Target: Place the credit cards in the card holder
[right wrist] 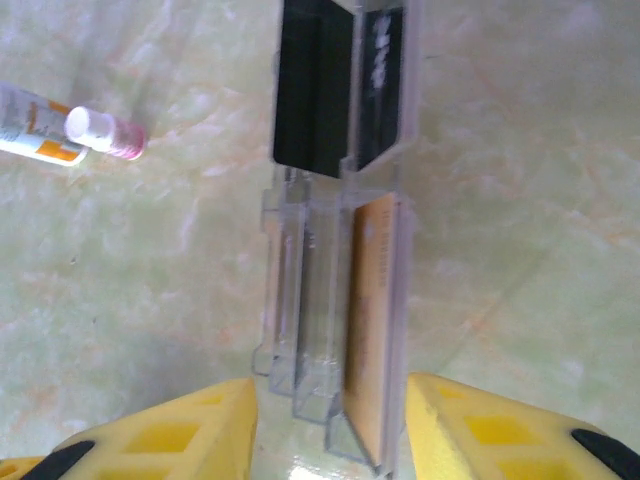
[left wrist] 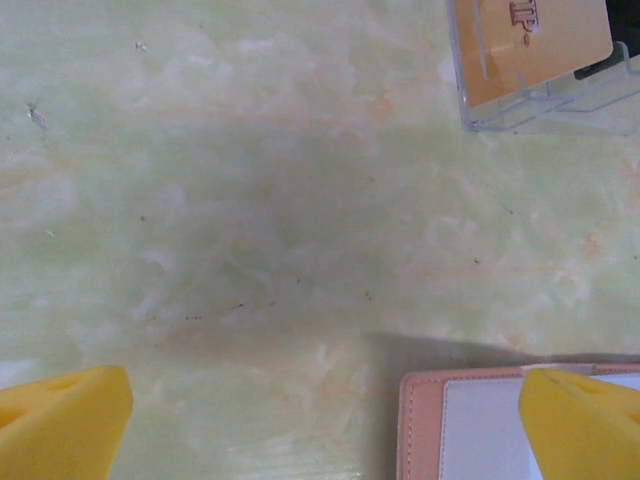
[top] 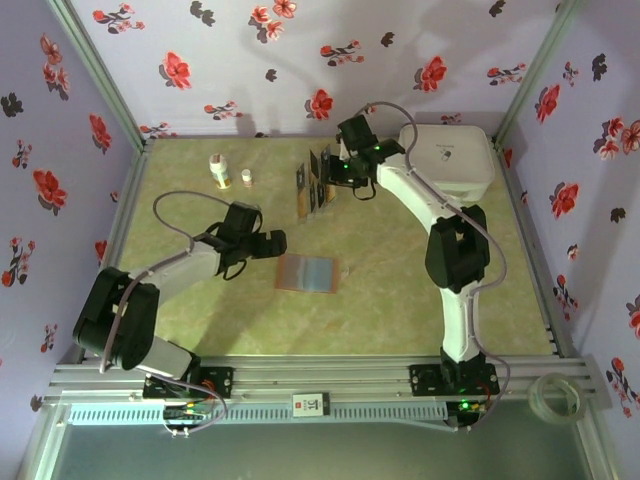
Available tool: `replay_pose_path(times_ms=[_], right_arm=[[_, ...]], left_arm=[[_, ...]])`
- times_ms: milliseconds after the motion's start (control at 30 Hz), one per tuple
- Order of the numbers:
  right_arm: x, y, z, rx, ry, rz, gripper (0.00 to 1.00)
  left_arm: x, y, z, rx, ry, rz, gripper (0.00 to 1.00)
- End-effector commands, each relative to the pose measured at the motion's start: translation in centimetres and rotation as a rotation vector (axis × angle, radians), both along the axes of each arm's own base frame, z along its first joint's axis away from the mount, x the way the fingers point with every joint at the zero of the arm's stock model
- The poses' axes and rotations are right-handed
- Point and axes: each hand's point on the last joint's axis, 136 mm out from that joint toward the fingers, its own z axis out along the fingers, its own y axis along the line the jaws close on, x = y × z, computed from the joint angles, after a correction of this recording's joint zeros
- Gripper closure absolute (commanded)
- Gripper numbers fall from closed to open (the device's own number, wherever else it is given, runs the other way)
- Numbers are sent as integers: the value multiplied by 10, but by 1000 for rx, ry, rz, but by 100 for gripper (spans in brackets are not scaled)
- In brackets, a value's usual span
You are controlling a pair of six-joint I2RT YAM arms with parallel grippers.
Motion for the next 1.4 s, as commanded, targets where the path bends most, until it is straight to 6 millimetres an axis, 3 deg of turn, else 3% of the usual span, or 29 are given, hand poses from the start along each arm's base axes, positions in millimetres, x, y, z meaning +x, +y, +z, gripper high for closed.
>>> replay_pose_path(times_ms=[0, 400, 867, 1367], right_arm=[[-6, 7, 13, -45, -29, 36, 59], [-2, 19, -16, -189, -3, 64, 71], [6, 18, -43, -311, 17, 65, 75], [6, 22, -55, -349, 36, 86, 75]], left_arm=[[-9, 4, -1, -17, 8, -1, 0], [-21, 11, -4, -31, 13, 17, 0], [-23, 12, -9, -37, 14, 25, 0], [-23, 12, -13, -36, 14, 24, 0]])
